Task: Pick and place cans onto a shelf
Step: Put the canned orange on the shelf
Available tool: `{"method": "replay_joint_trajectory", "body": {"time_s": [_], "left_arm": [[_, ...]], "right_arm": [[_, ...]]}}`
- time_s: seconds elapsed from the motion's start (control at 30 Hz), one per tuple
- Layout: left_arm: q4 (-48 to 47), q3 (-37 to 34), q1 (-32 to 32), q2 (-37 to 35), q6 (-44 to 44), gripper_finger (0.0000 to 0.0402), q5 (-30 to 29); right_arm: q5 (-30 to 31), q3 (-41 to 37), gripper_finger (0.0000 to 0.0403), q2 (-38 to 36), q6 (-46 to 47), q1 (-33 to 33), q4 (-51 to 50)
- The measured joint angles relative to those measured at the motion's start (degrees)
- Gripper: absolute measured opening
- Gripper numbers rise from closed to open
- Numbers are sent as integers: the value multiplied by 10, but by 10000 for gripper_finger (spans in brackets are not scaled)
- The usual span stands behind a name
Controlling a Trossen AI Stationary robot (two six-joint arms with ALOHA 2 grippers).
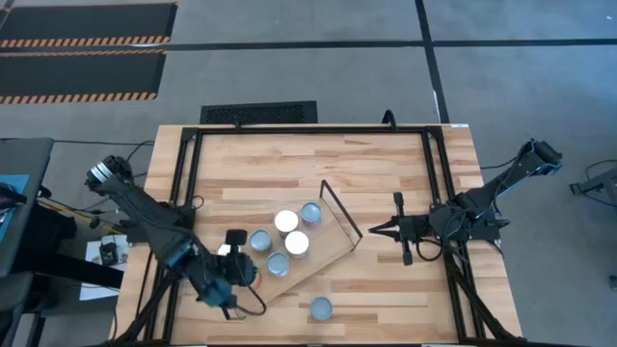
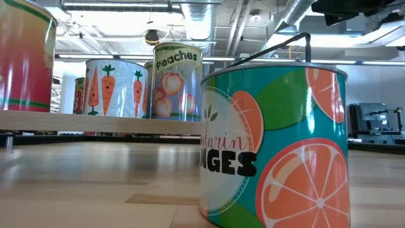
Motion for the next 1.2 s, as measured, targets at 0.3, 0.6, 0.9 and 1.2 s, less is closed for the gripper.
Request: {"method": "replay_joint_trajectory", "body": {"time_s": [0.3,0.6,0.9,1.2], "left_arm": [[343,-214,83,-144,158,1,63],[602,-398,177,-245,257,0,130],[673,-501,230,-336,279,0,132],[696,-557,258,-421,293,0,131]], "right_arm": [[0,0,9,5,1,5,41],[87,51,9,77,3,88,77],[81,182,38,273,71,153,34],[57,327,123,433,146,161,-66]]}}
